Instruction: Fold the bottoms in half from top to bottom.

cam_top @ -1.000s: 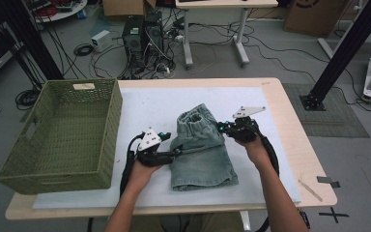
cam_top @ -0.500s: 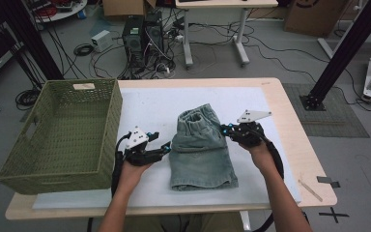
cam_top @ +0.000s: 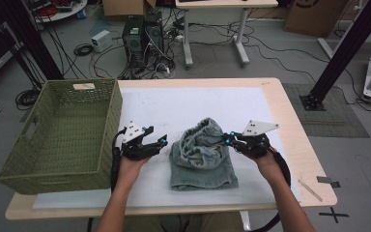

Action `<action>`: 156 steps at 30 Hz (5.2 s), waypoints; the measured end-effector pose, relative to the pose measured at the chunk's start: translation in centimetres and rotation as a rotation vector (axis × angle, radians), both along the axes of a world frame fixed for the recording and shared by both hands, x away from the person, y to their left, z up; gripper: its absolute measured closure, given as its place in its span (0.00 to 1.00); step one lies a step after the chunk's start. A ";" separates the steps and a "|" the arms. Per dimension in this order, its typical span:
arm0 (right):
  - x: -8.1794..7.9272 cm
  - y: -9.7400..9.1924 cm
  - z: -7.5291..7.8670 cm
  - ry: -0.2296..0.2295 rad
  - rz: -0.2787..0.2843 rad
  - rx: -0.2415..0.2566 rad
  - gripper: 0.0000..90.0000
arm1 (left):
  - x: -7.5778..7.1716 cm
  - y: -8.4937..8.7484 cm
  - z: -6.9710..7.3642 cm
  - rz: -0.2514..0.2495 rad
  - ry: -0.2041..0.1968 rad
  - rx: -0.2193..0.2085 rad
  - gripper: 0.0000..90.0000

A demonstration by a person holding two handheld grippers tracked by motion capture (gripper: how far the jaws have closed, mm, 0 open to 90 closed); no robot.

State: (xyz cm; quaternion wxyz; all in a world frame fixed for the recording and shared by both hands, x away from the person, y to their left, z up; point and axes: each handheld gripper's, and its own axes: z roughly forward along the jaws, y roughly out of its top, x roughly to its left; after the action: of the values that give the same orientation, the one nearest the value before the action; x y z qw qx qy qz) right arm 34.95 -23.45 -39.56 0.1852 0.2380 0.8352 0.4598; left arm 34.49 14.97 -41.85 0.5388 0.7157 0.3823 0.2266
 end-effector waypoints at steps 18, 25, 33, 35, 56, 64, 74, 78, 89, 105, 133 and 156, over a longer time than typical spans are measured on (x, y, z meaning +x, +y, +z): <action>-0.3 -2.8 2.1 0.053 -0.113 0.181 0.56 | 0.3 -0.5 1.1 -0.023 0.007 -0.036 0.31; 1.5 0.8 4.0 0.114 -0.092 0.204 0.52 | 0.5 -1.6 1.7 -0.070 0.006 -0.034 0.31; 1.1 2.2 3.0 0.170 0.070 0.114 0.64 | 0.4 -2.3 1.5 -0.096 0.014 -0.020 0.31; 0.6 2.1 2.6 0.174 0.100 0.101 0.64 | 0.4 -2.3 1.5 -0.101 0.016 -0.019 0.31; -3.4 2.6 -2.5 0.130 0.155 -0.041 0.65 | -0.9 -4.9 0.9 -0.252 0.037 -0.057 0.42; -3.6 2.6 -3.0 0.117 0.139 -0.035 0.65 | -2.0 -6.3 0.9 -0.402 0.022 -0.063 0.55; -3.7 2.5 -3.1 0.109 0.134 -0.033 0.62 | -2.4 -7.2 -0.4 -0.429 0.056 0.041 0.60; -3.6 2.5 -3.2 0.111 0.137 -0.047 0.62 | -2.6 -7.1 -1.4 -0.425 0.080 0.051 0.61; -3.4 2.3 -4.2 0.129 0.134 -0.066 0.62 | -2.5 -7.1 -2.7 -0.398 0.101 0.103 0.62; -3.2 2.1 -4.6 0.143 0.130 -0.063 0.63 | -2.5 -7.1 -3.0 -0.380 0.103 0.099 0.62; -2.7 2.1 -3.8 0.138 0.047 -0.116 0.41 | -2.0 -6.4 -2.9 -0.232 0.123 0.110 0.47; -3.4 -1.8 -0.7 0.047 -0.072 0.089 0.28 | -2.7 -3.4 1.1 -0.122 -0.027 -0.030 0.34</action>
State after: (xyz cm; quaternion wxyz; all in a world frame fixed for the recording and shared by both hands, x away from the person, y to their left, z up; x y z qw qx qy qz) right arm 31.56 -25.20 -40.28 0.1713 0.2868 0.8088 0.4839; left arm 31.77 11.56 -40.71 0.5674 0.7263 0.3341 0.1974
